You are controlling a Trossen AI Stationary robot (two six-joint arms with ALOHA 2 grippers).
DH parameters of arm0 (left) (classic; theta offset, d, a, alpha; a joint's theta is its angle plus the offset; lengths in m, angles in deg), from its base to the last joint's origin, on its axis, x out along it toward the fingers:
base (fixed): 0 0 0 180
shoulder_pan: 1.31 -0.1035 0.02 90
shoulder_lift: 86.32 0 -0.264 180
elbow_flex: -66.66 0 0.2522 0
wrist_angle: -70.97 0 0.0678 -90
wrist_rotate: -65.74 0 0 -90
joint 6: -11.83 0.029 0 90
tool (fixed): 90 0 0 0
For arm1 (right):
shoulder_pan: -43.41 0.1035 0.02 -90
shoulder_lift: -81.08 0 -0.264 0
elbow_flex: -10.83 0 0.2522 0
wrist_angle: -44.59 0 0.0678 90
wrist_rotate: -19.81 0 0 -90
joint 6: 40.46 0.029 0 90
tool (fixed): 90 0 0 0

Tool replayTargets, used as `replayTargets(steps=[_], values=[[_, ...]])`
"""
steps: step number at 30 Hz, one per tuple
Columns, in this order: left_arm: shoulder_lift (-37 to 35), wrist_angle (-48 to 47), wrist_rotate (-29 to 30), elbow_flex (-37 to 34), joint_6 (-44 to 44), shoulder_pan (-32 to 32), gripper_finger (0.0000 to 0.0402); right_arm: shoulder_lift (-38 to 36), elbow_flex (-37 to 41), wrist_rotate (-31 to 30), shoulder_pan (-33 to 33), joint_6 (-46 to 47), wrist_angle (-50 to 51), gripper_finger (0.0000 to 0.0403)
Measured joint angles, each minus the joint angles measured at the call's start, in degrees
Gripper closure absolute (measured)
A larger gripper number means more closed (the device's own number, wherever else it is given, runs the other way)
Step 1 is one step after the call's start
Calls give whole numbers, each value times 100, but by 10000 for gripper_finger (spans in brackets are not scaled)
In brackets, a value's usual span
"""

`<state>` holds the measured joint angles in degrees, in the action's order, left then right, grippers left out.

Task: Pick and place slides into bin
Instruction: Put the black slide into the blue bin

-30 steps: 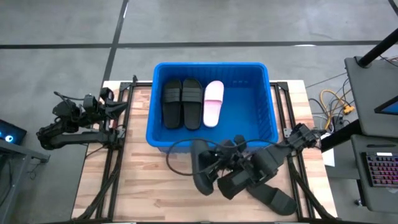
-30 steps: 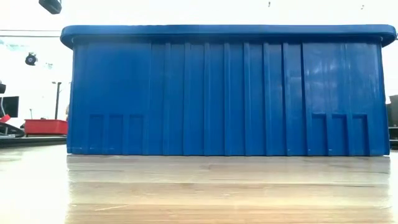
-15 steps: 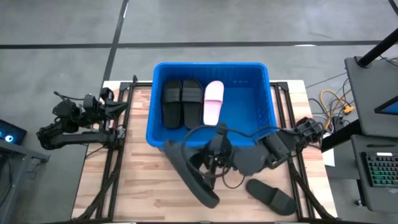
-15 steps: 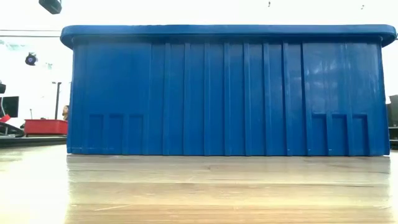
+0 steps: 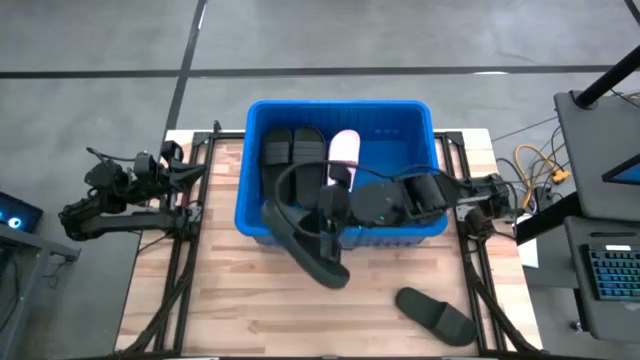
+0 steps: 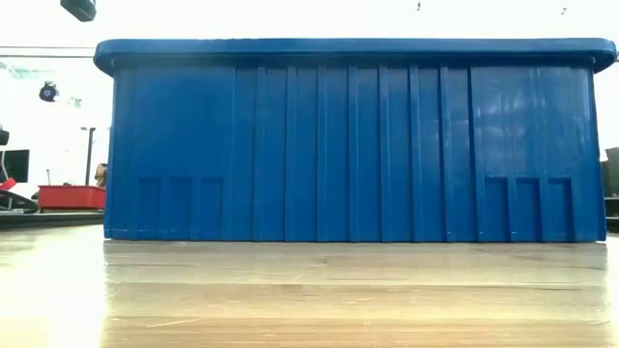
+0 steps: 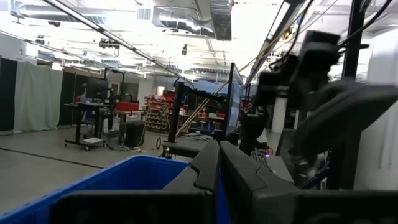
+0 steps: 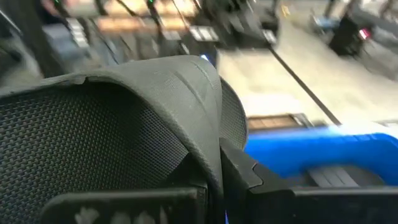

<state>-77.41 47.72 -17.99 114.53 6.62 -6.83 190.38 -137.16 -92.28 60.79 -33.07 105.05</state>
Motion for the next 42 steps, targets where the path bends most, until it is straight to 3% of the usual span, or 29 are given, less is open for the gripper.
replayTargets(steps=[7, 15, 19, 23, 25, 29, 33, 38, 42], values=[[0, -8, 0, 0, -34, -2, 402, -41, 4, -42, -526, -9, 1276, 390], [0, -6, 0, 0, -48, -2, 402, -386, -2, 304, -969, -219, 1231, 390], [0, -1, 100, 0, -52, -1, 402, -740, -13, 1053, -1195, -160, 109, 390], [0, 0, 333, 0, -60, 0, 402, -905, -9, 3129, -1399, -271, -1409, 390], [0, 0, 452, 0, -59, 0, 402, -910, -4, 3785, -1421, -483, -1768, 390], [0, 0, 576, 0, -59, -2, 402, -746, 85, 4084, -1513, -1076, -1235, 391], [0, 7, 787, 0, -57, -2, 402, -402, 490, 5170, -1768, -962, -1058, 393], [0, 23, 965, 0, -59, -2, 402, -351, 982, 5290, -2078, -1017, -1042, 393], [0, 45, 1081, 0, -186, -2, 402, -579, 1456, 5050, -2456, -918, -906, 394]])
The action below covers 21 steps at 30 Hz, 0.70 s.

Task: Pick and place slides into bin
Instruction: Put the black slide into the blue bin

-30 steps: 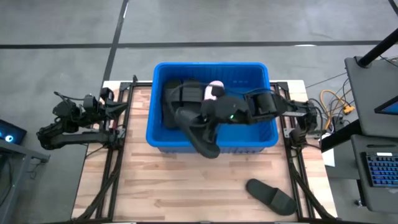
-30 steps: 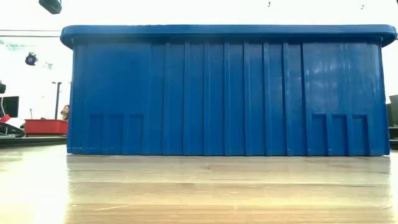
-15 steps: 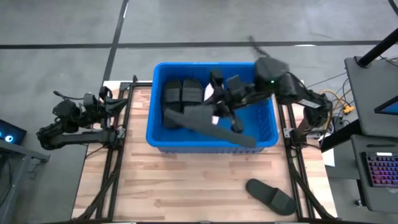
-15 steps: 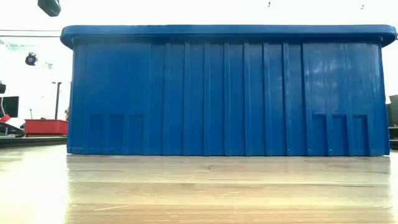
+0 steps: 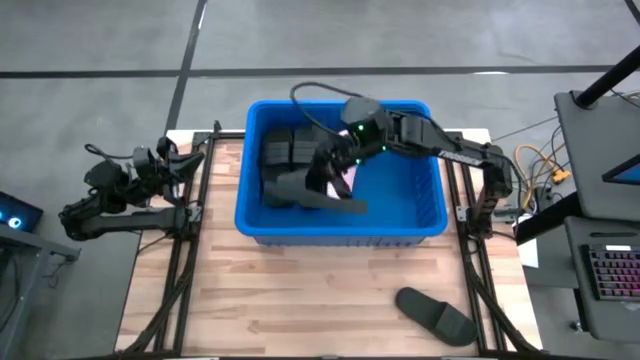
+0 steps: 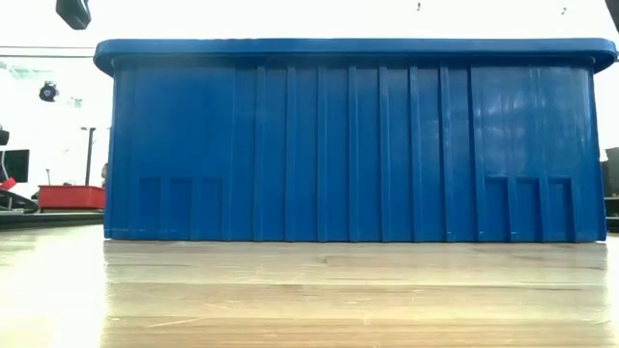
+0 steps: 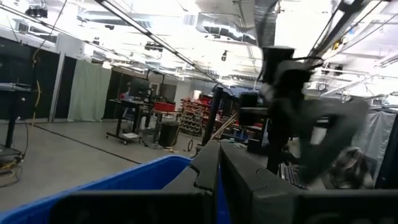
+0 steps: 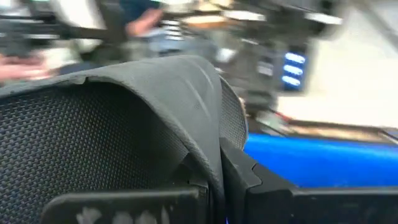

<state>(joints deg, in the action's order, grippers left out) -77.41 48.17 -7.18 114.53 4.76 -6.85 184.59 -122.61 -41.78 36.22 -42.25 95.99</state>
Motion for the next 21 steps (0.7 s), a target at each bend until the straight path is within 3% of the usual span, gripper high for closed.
replayTargets(steps=[5, 7, 21], values=[[0, 0, 122, 0, -11, 0, 402, -562, 513, -2303, -163, 451, -29, 394], [0, 0, 157, -1, -6, 0, 402, -879, 748, -2954, -166, 488, -43, 394], [0, -3, 305, 0, -2, 0, 402, -3735, 4140, -5251, -160, 1000, -36, 394]])
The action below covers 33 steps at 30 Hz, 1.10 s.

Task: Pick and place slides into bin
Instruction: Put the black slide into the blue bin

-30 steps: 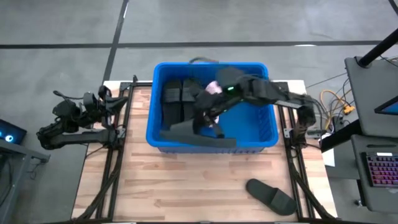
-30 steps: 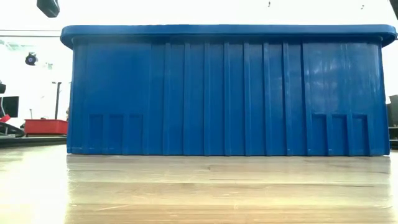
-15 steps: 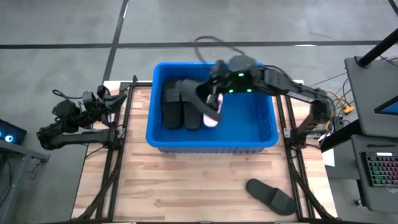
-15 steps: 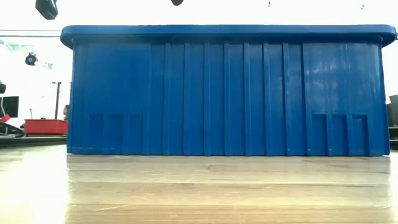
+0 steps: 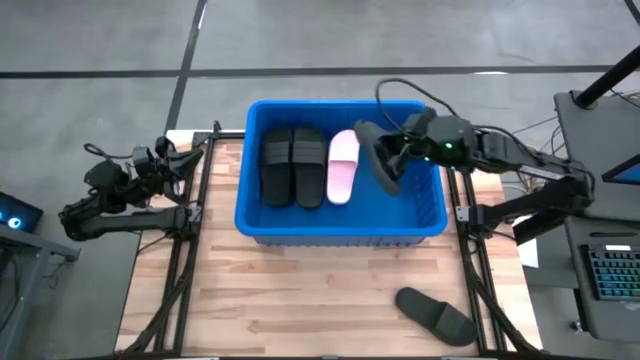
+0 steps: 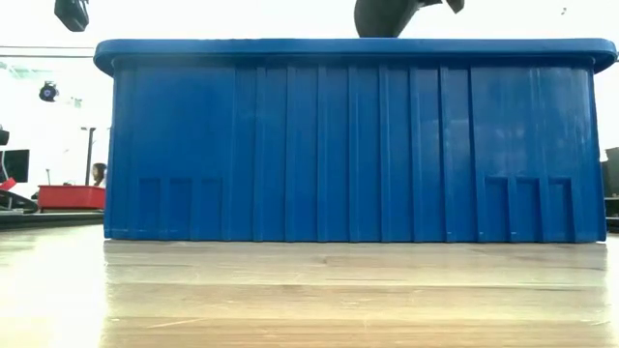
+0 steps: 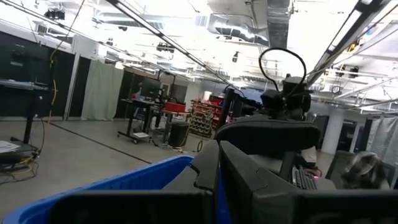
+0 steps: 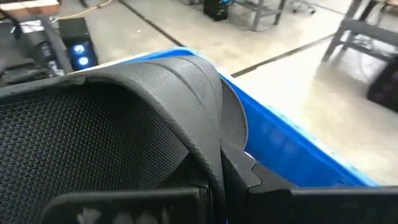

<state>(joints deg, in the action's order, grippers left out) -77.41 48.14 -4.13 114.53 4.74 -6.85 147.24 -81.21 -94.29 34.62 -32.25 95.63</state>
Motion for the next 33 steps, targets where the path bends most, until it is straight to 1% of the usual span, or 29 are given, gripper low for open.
replayTargets(steps=[2, 4, 7, 9, 12, 14, 19, 26, 30, 33], values=[[0, 2, 21, -2, 0, 0, 402, -212, 199, -156, 1, -24, -13, 394], [0, 0, 32, 0, 0, 0, 402, -315, 318, -490, 3, -116, 71, 394], [0, 0, 42, 0, 4, 0, 402, -275, 358, -1034, 0, -271, 658, 394], [0, 0, 179, -2, 4, 0, 402, -180, 298, -1249, -21, -324, 1135, 394], [11, 2, 328, -2, -2, 0, 402, -24, 187, -1351, -25, -417, 1653, 394], [69, 2, 369, -2, 0, 0, 402, 72, 181, -1353, -29, -514, 1799, 394], [124, 4, 450, -4, 2, 0, 402, 207, 341, -1559, -89, -781, 1829, 394], [177, -2, 580, -4, 1, 0, 402, 421, 713, -1629, -348, -942, 1930, 394], [177, 2, 588, -31, 2, 0, 402, 712, 1007, -1794, -514, -1049, 1867, 392], [173, 1, 583, -40, 0, 0, 402, 942, 1206, -1949, -617, -1022, 1592, 391]])
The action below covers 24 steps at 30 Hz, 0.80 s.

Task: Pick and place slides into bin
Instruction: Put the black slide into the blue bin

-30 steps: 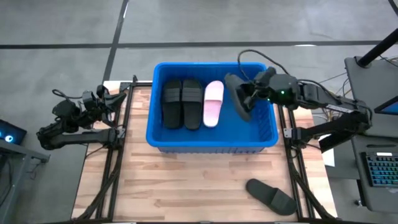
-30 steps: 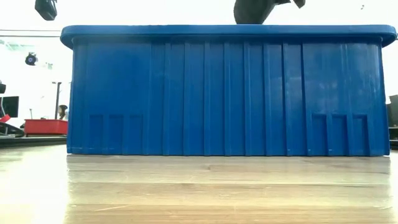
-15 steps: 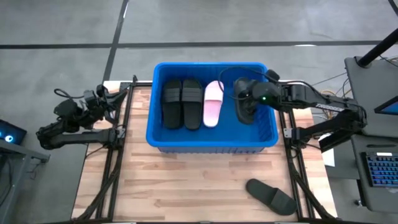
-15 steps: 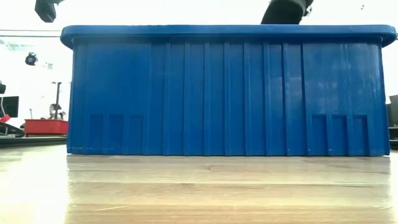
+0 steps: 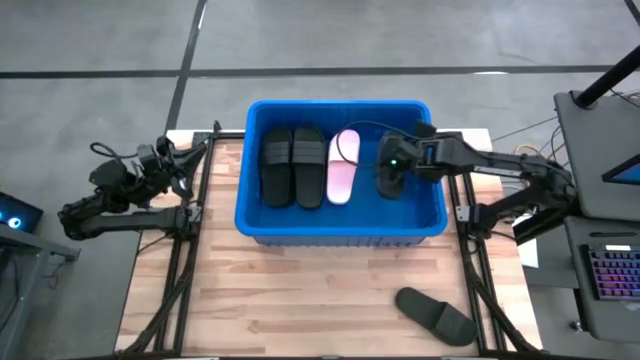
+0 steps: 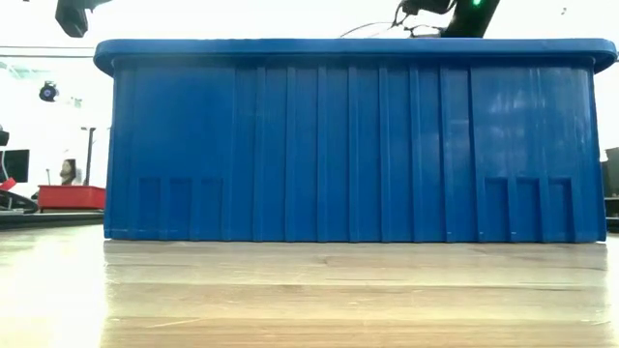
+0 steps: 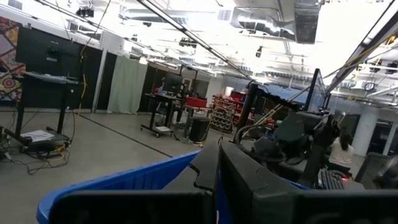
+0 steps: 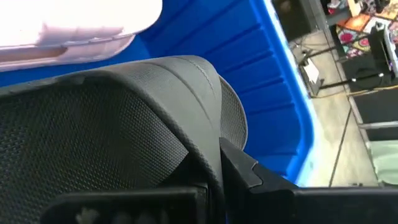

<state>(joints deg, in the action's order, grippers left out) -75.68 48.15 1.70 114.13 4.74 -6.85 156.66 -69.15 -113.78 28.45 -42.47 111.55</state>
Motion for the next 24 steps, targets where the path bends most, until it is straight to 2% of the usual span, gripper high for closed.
replayTargets(steps=[9, 17, 24], values=[[0, -1, -9, -27, 0, 0, 402, 723, 301, 6, -183, -858, -1013, 390], [-8, -3, -11, -25, 0, 0, 402, 1245, 590, 21, -477, -488, -1277, 390], [-5, -3, -11, -25, 0, 0, 402, 1606, 858, 28, -495, -888, -2403, 390]])
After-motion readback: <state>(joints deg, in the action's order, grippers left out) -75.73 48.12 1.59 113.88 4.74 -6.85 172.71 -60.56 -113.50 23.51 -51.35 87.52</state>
